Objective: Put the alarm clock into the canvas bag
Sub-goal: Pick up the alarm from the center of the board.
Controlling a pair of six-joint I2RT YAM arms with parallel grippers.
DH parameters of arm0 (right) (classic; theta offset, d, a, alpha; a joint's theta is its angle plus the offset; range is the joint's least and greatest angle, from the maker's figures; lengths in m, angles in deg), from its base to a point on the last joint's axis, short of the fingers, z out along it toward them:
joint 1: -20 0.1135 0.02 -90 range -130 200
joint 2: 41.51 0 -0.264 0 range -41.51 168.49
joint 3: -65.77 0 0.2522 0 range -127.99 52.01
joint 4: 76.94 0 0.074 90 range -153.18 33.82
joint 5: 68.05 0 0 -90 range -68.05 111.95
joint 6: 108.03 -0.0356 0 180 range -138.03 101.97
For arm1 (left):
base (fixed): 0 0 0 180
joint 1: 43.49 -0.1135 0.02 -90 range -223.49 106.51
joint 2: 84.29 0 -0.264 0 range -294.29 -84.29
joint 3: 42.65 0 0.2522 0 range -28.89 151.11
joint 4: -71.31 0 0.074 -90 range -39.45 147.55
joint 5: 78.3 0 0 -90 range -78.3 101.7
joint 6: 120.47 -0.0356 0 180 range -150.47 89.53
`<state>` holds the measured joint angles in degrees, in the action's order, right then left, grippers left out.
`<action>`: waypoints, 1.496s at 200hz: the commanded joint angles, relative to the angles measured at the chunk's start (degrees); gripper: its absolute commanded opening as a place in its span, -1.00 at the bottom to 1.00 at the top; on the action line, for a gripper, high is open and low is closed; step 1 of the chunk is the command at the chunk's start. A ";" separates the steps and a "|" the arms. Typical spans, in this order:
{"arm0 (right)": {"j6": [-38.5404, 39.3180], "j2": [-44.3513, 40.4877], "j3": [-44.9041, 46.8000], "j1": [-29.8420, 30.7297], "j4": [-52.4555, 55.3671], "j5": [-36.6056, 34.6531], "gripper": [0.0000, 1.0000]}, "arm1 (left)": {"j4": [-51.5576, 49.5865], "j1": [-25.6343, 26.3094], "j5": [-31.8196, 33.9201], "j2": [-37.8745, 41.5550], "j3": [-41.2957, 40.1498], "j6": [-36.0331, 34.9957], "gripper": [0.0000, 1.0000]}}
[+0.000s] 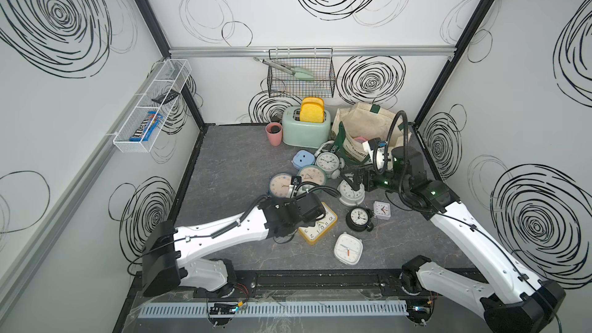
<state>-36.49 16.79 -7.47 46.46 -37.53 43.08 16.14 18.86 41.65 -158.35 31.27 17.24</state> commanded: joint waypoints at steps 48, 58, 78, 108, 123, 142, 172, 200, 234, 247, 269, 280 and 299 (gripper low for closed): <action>2.12 5.51 -9.73 1.61 4.53 10.10 0.95 | 60.61 -7.19 -15.42 19.21 -21.90 -48.23 0.92; 2.66 7.04 -11.08 3.49 5.57 9.07 0.95 | 63.06 -8.18 -17.21 19.12 -22.67 -51.17 0.92; 3.75 9.77 -13.60 7.92 7.12 6.49 0.95 | 62.05 -10.10 -21.41 16.74 -21.23 -56.13 0.92; 4.00 14.21 -16.27 12.54 8.96 2.64 0.95 | 67.19 -11.87 -24.73 17.46 -23.83 -57.33 0.92; 3.82 15.55 -16.79 13.37 9.34 0.90 0.95 | 67.24 -12.31 -24.60 17.50 -24.28 -57.35 0.92; 3.43 16.46 -16.80 13.72 8.78 1.41 1.00 | 67.75 -12.27 -23.76 17.79 -25.34 -58.04 0.92; 3.01 17.66 -17.16 14.54 8.20 1.84 0.84 | 68.17 -12.13 -21.88 18.29 -25.96 -58.21 0.92; 2.68 18.79 -17.33 15.13 7.98 2.15 0.60 | 68.27 -12.03 -21.17 18.43 -25.97 -58.30 0.92; 2.36 18.94 -16.78 15.62 7.87 1.91 0.40 | 67.90 -11.96 -20.75 18.25 -25.80 -58.36 0.92; 2.37 18.83 -16.60 15.90 7.84 1.87 0.29 | 67.92 -11.97 -19.97 18.17 -25.80 -58.34 0.92; 2.20 18.78 -16.28 16.15 7.92 1.47 0.04 | 67.66 -11.85 -19.42 18.10 -25.77 -58.57 0.92; 2.16 18.65 -16.02 16.17 7.84 1.40 -0.07 | 67.60 -11.80 -18.83 17.99 -25.71 -58.45 0.92; 2.20 18.69 -15.97 16.04 7.71 1.45 -0.27 | 67.54 -11.81 -18.57 17.90 -25.62 -58.36 0.92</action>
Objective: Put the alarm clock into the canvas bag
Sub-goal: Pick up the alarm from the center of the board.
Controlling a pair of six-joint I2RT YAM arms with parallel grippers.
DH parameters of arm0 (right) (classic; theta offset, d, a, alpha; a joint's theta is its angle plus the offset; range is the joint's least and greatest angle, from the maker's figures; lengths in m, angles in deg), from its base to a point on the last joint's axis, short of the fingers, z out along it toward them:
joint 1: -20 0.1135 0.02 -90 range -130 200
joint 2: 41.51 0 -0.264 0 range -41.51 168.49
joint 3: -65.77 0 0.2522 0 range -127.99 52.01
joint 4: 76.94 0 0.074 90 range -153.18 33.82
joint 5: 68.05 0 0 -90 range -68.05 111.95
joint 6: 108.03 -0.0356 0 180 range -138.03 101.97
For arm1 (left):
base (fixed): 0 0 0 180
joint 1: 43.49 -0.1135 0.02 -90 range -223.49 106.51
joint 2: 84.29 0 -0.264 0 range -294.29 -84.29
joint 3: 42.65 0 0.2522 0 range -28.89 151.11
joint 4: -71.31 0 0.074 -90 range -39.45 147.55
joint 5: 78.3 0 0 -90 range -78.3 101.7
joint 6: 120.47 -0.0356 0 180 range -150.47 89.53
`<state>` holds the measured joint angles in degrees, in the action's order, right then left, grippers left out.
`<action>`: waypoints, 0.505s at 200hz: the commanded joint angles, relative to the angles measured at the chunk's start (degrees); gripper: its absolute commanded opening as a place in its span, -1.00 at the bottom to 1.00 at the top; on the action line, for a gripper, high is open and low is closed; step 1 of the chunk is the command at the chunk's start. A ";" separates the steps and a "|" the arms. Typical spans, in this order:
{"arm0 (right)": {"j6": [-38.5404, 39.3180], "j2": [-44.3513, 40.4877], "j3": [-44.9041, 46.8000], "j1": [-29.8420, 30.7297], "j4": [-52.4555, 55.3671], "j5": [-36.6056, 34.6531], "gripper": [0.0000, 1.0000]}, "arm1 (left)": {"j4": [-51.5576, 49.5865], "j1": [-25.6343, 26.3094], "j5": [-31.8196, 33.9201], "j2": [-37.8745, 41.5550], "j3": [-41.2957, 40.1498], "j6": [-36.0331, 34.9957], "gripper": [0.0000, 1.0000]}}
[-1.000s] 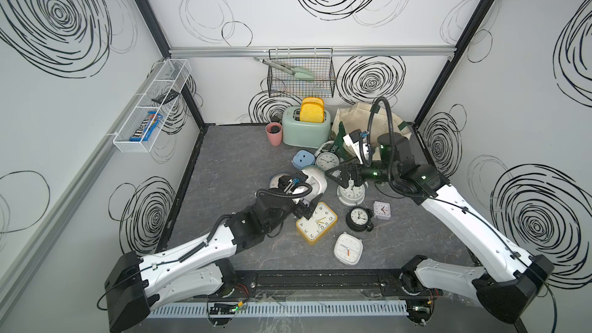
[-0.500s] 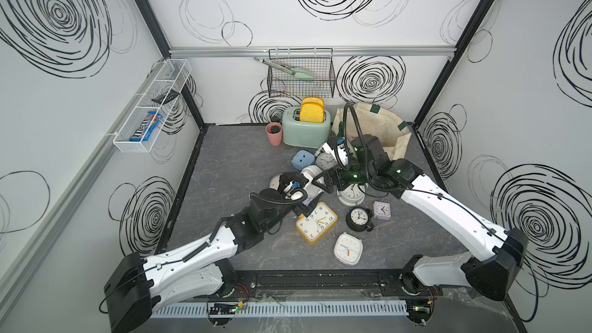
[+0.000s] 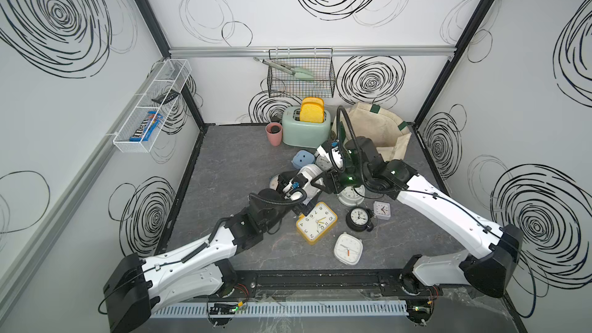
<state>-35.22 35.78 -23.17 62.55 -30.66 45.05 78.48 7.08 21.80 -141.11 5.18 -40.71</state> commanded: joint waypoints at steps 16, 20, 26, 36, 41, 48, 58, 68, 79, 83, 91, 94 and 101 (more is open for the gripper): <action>1.39 -0.15 -0.15 -0.17 0.80 -0.89 -0.44 | 5.09 0.03 1.19 0.74 0.51 -0.26 0.92; 1.62 -0.14 -0.10 -0.25 0.80 -1.21 -0.49 | 4.94 0.08 1.07 0.82 0.50 -0.22 0.92; 2.00 -0.09 -0.06 -0.43 0.79 -1.89 -0.55 | 4.83 0.11 0.70 0.96 0.56 -0.07 0.92; 2.95 0.08 -0.10 -0.85 0.94 -3.20 -0.64 | 4.52 0.18 -0.33 1.30 0.61 0.29 0.92; 3.39 0.13 -0.04 -1.24 0.87 -4.03 -0.69 | 4.49 0.16 -0.87 1.43 0.52 0.46 0.92; 3.90 0.07 0.16 -1.83 0.49 -4.98 -0.75 | 4.39 0.26 -1.55 1.68 0.50 0.71 0.92; 4.96 0.04 0.39 -2.82 0.26 -5.93 -0.80 | 4.18 0.24 -2.72 2.12 0.48 1.13 0.92; 5.89 0.08 0.62 -4.02 0.08 -6.68 -0.84 | 4.03 0.29 -3.45 2.60 0.48 1.50 0.92; 6.69 -0.15 1.36 -5.75 -0.73 -7.41 -0.91 | 3.74 0.18 -3.99 3.13 0.56 2.03 0.92; 7.00 -0.20 1.55 -6.50 -0.70 -7.45 -0.93 | 3.63 0.25 -4.30 3.32 0.56 2.19 0.92; 7.32 -0.35 1.72 -7.91 -0.91 -7.28 -0.97 | 3.68 0.24 -4.82 3.83 0.48 2.39 0.92; 7.37 -0.45 1.90 -8.43 -1.02 -7.23 -0.98 | 3.70 0.20 -4.95 3.90 0.40 2.49 0.92; 7.53 -0.80 2.58 -9.87 -1.72 -6.61 -0.98 | 3.73 0.25 -5.41 4.33 0.39 2.69 0.92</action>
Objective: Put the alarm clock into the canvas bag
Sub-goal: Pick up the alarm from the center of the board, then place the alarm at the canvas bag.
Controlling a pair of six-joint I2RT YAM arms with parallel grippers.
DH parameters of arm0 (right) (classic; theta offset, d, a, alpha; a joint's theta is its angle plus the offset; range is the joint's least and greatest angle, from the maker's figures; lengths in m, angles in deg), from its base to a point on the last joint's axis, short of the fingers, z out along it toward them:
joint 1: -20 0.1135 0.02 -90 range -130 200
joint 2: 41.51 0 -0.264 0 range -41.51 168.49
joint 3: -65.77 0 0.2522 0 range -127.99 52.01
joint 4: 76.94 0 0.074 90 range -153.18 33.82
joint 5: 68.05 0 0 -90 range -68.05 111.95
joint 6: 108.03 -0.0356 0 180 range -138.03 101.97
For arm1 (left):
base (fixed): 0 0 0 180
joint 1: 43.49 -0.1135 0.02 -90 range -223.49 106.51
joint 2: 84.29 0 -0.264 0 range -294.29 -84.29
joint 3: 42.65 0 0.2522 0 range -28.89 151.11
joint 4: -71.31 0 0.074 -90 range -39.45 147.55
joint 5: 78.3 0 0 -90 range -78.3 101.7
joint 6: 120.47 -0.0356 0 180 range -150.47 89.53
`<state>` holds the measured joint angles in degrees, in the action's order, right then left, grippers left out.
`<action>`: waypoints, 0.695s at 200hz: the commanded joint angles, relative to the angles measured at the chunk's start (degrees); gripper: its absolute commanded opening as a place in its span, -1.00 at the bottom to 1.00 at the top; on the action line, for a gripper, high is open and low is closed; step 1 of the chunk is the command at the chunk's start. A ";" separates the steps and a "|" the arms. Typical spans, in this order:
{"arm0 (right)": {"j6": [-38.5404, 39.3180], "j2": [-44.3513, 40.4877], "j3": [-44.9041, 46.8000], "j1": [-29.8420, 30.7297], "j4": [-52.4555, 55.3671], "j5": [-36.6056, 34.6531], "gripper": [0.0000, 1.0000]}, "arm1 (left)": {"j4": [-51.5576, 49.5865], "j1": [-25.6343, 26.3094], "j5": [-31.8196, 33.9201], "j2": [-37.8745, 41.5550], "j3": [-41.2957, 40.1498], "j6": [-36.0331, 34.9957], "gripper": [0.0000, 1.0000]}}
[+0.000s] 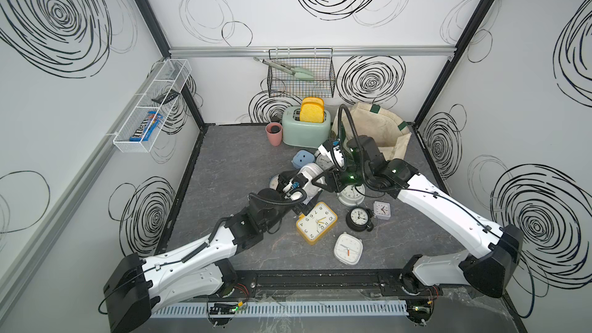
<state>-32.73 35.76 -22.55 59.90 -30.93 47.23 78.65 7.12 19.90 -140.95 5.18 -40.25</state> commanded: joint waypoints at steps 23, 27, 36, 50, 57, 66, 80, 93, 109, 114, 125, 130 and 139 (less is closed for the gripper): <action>5.10 -1.37 2.31 -10.93 -2.23 -6.39 -0.99 | 3.54 0.13 -5.33 5.26 0.21 2.73 0.92; 5.19 -1.56 2.31 -11.13 -2.57 -6.38 -0.99 | 3.51 0.15 -5.47 5.41 0.21 2.98 0.92; 5.37 -1.69 1.88 -11.53 -2.80 -6.38 -0.99 | 3.54 0.02 -6.10 5.90 0.15 3.51 0.92; 5.29 -1.67 0.32 -12.10 -2.55 -6.32 -1.00 | 3.68 0.10 -6.09 6.79 -0.14 3.94 0.92; 5.11 -1.80 -0.31 -12.36 -2.75 -6.29 -0.99 | 3.78 0.06 -5.71 7.31 -0.22 4.10 0.92; 4.87 -1.76 -1.62 -13.01 -2.81 -6.66 -0.99 | 4.27 0.05 -4.89 7.87 -0.40 4.11 0.92; 3.80 -2.07 -3.51 -14.24 -3.60 -8.21 -0.99 | 3.91 -0.07 -3.73 8.12 -0.17 4.06 0.92; 2.62 -2.30 -5.31 -16.06 -4.51 -10.60 -0.98 | 3.41 -0.07 -2.60 8.13 0.12 4.15 0.92; 0.70 -1.85 -7.41 -20.13 -5.34 -13.59 -0.97 | 3.32 0.02 -1.99 8.24 0.13 4.69 0.92; 0.12 -1.59 -7.87 -21.64 -5.69 -14.02 -0.97 | 3.24 0.03 -1.89 8.38 0.21 4.97 0.92; -0.89 -0.71 -8.93 -25.38 -6.10 -15.15 -0.94 | 2.84 0.10 -1.97 8.54 0.28 5.55 0.92; -1.33 0.10 -9.58 -27.02 -5.94 -15.61 -0.94 | 2.68 0.06 -2.18 8.64 0.30 5.84 0.92; -1.65 1.87 -10.92 -29.57 -5.47 -16.29 -0.94 | 2.29 0.10 -2.32 8.61 0.39 6.36 0.92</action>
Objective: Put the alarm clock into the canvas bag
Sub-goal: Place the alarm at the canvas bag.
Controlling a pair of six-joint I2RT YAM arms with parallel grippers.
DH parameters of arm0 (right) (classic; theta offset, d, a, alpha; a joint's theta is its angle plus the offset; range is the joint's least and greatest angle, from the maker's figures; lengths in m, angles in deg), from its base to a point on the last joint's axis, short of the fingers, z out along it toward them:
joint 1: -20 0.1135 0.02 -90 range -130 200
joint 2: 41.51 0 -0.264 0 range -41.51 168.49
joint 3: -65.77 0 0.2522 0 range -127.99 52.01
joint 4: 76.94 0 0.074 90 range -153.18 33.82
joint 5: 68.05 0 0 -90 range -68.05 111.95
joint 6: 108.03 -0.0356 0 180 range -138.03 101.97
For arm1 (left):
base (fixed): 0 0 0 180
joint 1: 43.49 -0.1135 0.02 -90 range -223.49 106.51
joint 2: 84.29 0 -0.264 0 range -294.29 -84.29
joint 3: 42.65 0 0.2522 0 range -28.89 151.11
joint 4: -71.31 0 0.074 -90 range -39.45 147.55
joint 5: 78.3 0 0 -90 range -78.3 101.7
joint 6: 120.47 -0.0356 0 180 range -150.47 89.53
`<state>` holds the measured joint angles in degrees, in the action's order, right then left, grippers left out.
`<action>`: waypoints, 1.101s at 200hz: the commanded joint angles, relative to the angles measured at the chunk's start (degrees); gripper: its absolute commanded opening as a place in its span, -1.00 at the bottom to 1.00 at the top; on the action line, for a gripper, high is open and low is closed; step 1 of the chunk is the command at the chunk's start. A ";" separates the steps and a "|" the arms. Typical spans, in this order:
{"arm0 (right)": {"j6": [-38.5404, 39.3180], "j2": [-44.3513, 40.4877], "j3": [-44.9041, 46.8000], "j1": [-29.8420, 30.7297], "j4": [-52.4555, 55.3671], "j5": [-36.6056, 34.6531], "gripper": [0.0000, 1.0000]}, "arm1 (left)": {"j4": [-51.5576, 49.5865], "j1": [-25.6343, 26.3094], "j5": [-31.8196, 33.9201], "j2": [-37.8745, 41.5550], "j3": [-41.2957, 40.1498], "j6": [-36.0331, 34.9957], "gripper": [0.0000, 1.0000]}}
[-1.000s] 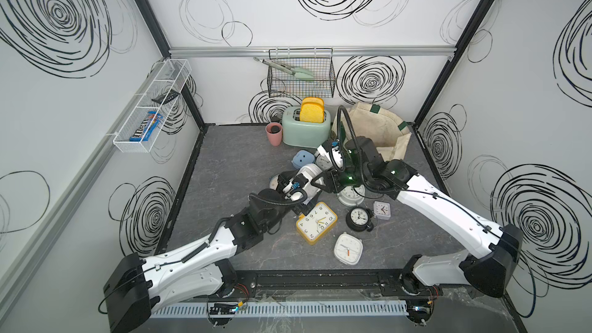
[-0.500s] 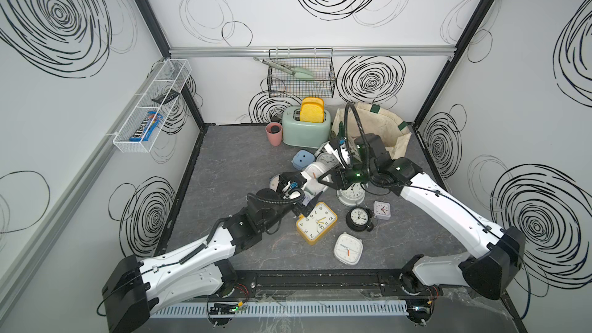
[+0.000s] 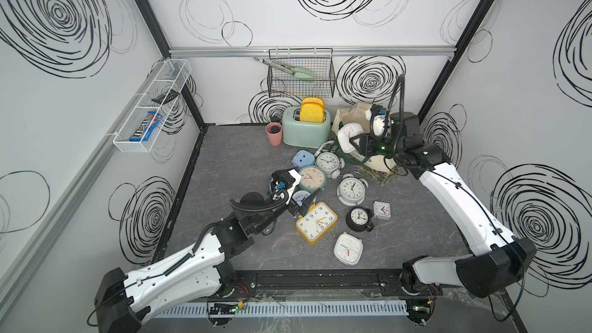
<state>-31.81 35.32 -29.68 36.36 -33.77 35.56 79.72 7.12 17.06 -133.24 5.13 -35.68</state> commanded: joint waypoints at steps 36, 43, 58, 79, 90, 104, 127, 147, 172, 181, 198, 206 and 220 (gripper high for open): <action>-0.17 11.45 -10.02 -9.88 0.74 -11.32 -0.95 | 0.99 -0.34 -1.05 0.84 0.48 5.22 0.92; 0.37 13.35 -11.11 -10.45 1.47 -12.03 -0.95 | 0.84 -0.49 -2.07 0.74 0.50 5.51 0.92; 1.55 17.32 -13.83 -11.14 3.61 -13.89 -0.95 | -0.64 -0.35 -2.58 0.75 1.30 4.89 0.92; 3.55 22.01 -17.70 -11.44 7.53 -18.31 -0.96 | -0.19 -0.41 -1.06 1.57 0.71 4.62 0.92; 4.47 23.43 -18.63 -11.54 8.84 -20.71 -0.96 | -0.17 -0.37 -1.14 1.69 0.85 4.66 0.92; 5.21 25.00 -20.11 -11.51 11.27 -22.14 -0.96 | -0.17 -0.37 -1.40 1.61 0.87 4.85 0.92; 5.90 25.57 -20.46 -10.73 14.88 -25.67 -0.96 | -0.54 -0.47 -1.31 1.62 1.09 4.86 0.92; 5.16 24.82 -18.08 -8.60 17.32 -35.79 -0.97 | -0.13 -0.52 -1.43 1.84 0.96 5.12 0.92; 2.54 23.43 -14.22 -7.38 18.89 -40.98 -1.00 | -0.17 -0.58 -1.40 2.06 0.96 5.38 0.92; 1.56 23.27 -12.93 -7.32 18.82 -40.79 -1.00 | -0.03 -0.60 -1.58 2.19 1.05 5.52 0.92; -0.75 24.17 -12.91 -7.12 20.90 -41.33 -1.00 | 0.14 -0.57 -1.50 2.80 0.88 5.65 0.92; -2.62 24.76 -13.21 -6.90 22.22 -41.19 -1.00 | 0.21 -0.60 -1.50 2.97 0.87 5.65 0.92; -7.29 26.13 -14.57 -6.72 25.29 -41.01 -0.90 | 0.15 -0.60 -1.24 3.27 0.85 5.66 0.92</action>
<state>-31.39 60.85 -43.12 29.44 -15.80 -2.40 77.36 6.97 15.99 -131.23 5.15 -30.61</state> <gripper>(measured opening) 0.415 0.960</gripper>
